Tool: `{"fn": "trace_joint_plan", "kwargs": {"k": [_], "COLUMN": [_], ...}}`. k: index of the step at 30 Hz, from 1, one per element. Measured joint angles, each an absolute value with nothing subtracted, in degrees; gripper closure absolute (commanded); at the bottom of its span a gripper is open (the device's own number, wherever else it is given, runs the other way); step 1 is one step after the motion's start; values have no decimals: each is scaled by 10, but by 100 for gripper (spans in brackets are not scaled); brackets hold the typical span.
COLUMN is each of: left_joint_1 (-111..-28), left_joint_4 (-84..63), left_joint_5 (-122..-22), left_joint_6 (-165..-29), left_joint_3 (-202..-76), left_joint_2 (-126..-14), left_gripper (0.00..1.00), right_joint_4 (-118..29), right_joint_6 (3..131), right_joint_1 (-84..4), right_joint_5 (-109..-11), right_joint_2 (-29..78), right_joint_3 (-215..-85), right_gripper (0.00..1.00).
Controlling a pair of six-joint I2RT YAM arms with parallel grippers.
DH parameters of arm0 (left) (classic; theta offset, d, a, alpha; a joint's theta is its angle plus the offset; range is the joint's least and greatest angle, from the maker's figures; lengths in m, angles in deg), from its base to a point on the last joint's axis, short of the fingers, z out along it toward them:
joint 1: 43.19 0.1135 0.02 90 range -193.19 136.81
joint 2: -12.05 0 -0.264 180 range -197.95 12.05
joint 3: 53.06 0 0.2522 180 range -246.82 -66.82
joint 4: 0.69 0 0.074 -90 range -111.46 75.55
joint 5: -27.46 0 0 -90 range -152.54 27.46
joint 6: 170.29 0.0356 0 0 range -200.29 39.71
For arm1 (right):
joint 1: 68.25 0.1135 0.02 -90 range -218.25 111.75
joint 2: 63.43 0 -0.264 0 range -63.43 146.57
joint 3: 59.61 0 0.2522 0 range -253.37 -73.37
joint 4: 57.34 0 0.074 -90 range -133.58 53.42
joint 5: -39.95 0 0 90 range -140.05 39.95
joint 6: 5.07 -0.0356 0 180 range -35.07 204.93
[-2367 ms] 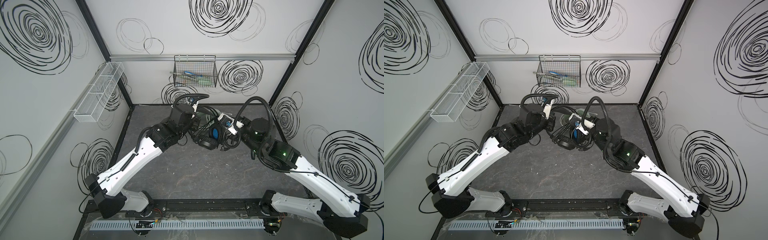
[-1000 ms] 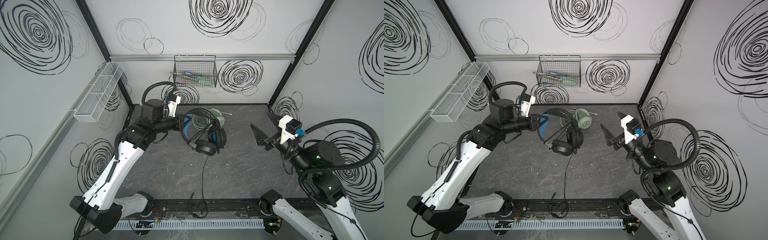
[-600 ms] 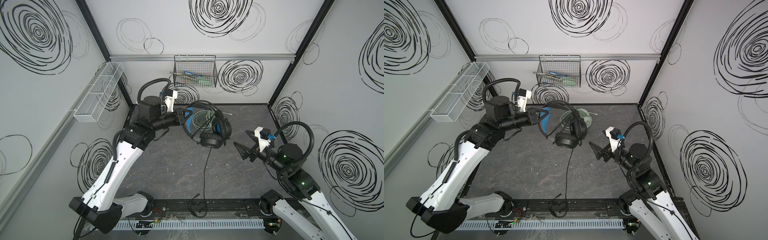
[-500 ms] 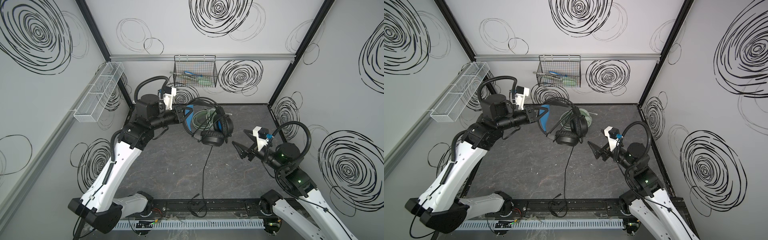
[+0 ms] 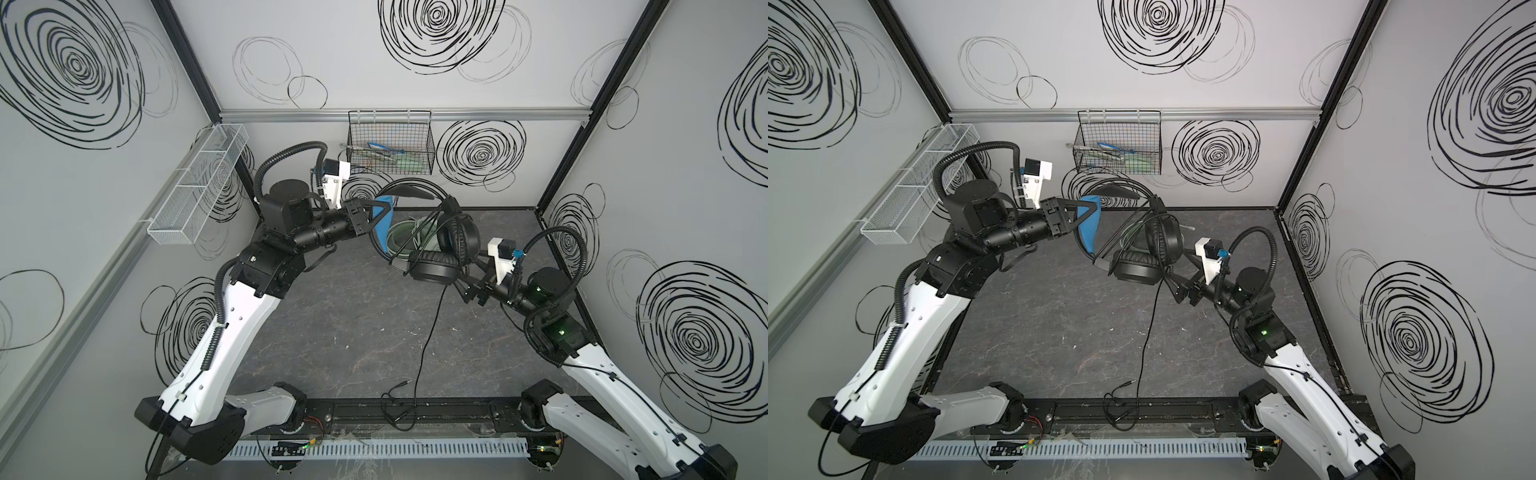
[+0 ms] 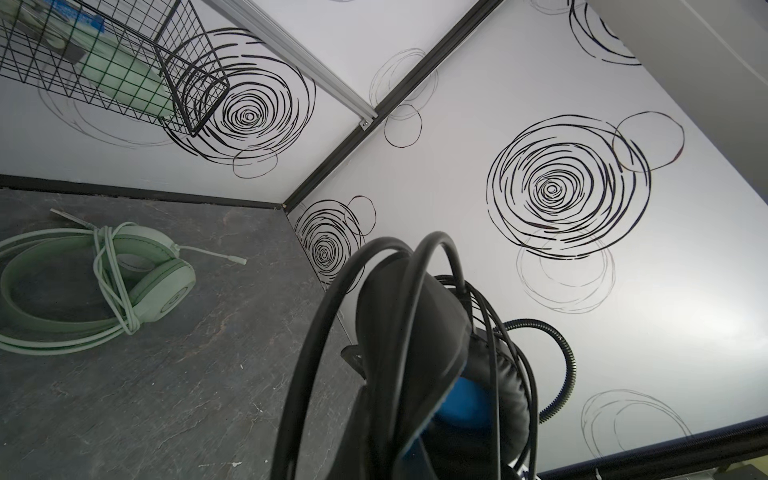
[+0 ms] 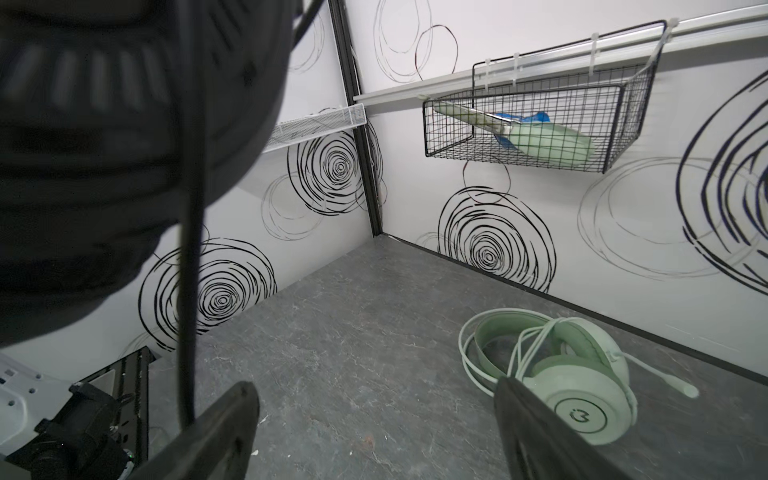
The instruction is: Wrap the headphones
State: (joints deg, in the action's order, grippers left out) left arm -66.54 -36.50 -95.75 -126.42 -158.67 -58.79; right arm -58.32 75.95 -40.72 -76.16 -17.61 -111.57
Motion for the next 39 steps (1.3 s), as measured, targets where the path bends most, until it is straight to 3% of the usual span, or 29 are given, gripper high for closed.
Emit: {"fn": "trace_joint_plan", "kwargs": {"k": [10, 17, 31, 33, 35, 39], "left_joint_1": [-665, -663, -663, -663, -663, -663], "left_joint_4": [-363, -347, -336, -335, -332, -319], "left_joint_5": [-953, -953, -953, -953, -953, -953], "left_joint_6": [-1262, -1262, -1266, -1268, -1269, -1272], "left_joint_3": [-1587, -1597, -1603, -1603, -1602, -1593], "left_joint_2": [-588, -601, -607, -607, -607, -606], "left_gripper": [100, 100, 100, 100, 100, 100], "right_joint_4": [-508, -464, -514, -539, -555, -569], "right_joint_6": [775, 783, 753, 745, 744, 749], "right_joint_1": [-415, -420, -420, -419, -415, -401], "right_joint_5": [-717, -749, -809, -809, -809, -807], "right_joint_2": [-226, -273, -219, -196, -172, -142], "right_joint_3": [-1137, -1140, -1149, -1149, -1150, -1161], "right_gripper": [7, 6, 9, 17, 33, 81]}}
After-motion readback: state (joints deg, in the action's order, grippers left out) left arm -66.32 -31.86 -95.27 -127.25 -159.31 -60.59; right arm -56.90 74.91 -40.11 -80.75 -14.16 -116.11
